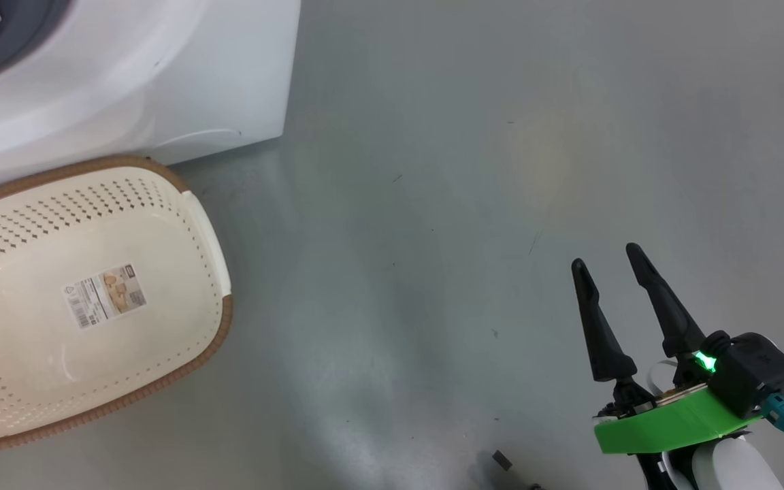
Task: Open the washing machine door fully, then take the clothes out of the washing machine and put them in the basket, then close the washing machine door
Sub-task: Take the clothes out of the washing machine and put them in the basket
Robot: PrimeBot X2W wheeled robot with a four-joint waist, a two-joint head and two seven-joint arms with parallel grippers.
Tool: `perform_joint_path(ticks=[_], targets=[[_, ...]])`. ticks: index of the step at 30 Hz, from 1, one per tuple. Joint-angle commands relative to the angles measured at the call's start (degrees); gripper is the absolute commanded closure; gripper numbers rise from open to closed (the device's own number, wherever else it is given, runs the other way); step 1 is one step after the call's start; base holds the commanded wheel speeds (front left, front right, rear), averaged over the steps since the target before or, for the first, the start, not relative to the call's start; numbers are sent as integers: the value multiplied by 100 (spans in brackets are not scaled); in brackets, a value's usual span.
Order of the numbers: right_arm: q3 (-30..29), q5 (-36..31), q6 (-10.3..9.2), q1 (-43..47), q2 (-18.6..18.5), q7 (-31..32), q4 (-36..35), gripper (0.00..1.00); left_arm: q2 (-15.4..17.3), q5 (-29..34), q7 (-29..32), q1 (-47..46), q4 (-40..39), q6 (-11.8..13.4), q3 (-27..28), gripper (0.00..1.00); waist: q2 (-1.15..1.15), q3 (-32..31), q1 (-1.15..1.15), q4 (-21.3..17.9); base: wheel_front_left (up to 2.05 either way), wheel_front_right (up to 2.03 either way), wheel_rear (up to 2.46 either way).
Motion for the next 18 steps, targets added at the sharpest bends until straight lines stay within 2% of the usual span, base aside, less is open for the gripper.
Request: perform_joint_path(ticks=[1,10,11,12,13,18], targets=[[155,31,35,9,-85,-36,-103,0,333,-12,-24,46,-89,65,30,0,0,15,0,-5,0,0,0],[195,29,35,-14,-85,-36,-98,0,361,-23,-49,-15,-83,110,-65,0,0,130,0,-12,0,0,0],[197,29,35,-16,-85,-36,-97,0,358,-30,-54,-14,-82,109,-72,44,0,138,0,-10,0,0,0],[197,29,35,-17,-85,-36,-96,0,352,-43,-71,-17,-82,95,-74,69,0,146,0,-8,0,0,0],[196,29,35,-20,-85,-36,-96,0,347,-54,-88,-19,-81,82,-78,100,0,152,0,-5,0,0,0],[184,20,35,-44,-85,-36,-91,0,312,-133,-190,-37,-86,-12,-80,100,0,174,0,19,0,0,0]])
